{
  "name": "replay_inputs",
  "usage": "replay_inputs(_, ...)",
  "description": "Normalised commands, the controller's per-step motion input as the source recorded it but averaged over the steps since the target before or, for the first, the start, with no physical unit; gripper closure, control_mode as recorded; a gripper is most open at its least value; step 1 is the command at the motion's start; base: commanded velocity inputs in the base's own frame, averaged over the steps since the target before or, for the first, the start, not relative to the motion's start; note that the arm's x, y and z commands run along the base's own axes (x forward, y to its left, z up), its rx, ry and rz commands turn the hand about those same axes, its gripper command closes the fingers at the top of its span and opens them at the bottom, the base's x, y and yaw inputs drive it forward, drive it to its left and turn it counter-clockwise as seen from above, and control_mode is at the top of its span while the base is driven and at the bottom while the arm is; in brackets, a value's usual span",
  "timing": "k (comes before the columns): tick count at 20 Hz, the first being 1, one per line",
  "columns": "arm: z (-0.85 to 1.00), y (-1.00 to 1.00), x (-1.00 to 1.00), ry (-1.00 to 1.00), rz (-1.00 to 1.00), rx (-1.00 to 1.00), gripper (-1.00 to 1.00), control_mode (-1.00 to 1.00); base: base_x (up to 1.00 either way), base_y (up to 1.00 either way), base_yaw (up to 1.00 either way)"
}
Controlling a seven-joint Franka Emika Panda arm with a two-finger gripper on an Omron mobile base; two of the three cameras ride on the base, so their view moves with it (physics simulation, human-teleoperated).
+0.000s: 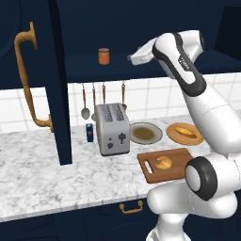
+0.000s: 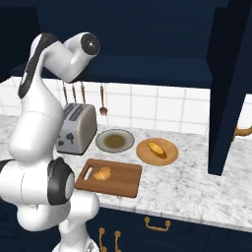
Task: From the different types of pastries on the counter, select a croissant and place it on the cutting board. Then retrieve a jar of jam from the cabinet and place it alongside the croissant on the cutting board.
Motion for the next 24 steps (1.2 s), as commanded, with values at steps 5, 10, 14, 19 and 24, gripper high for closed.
replay_inputs(5,-0.18,0.08,0.31,0.01,0.00,0.00,-1.00,-1.00,0.00,0.00,0.00)
replay_inputs(10,-0.05,0.10,0.31,0.01,0.00,0.00,-1.00,-1.00,0.00,0.00,0.00)
replay_inputs(14,-0.01,0.08,0.33,0.00,0.00,0.00,-1.00,-1.00,0.00,0.00,0.00)
replay_inputs(19,-0.02,0.06,0.32,0.01,0.00,0.00,-1.00,-1.00,0.00,0.00,0.00)
replay_inputs(24,0.00,0.09,0.22,0.02,0.00,0.01,-1.00,-1.00,0.00,0.00,0.00)
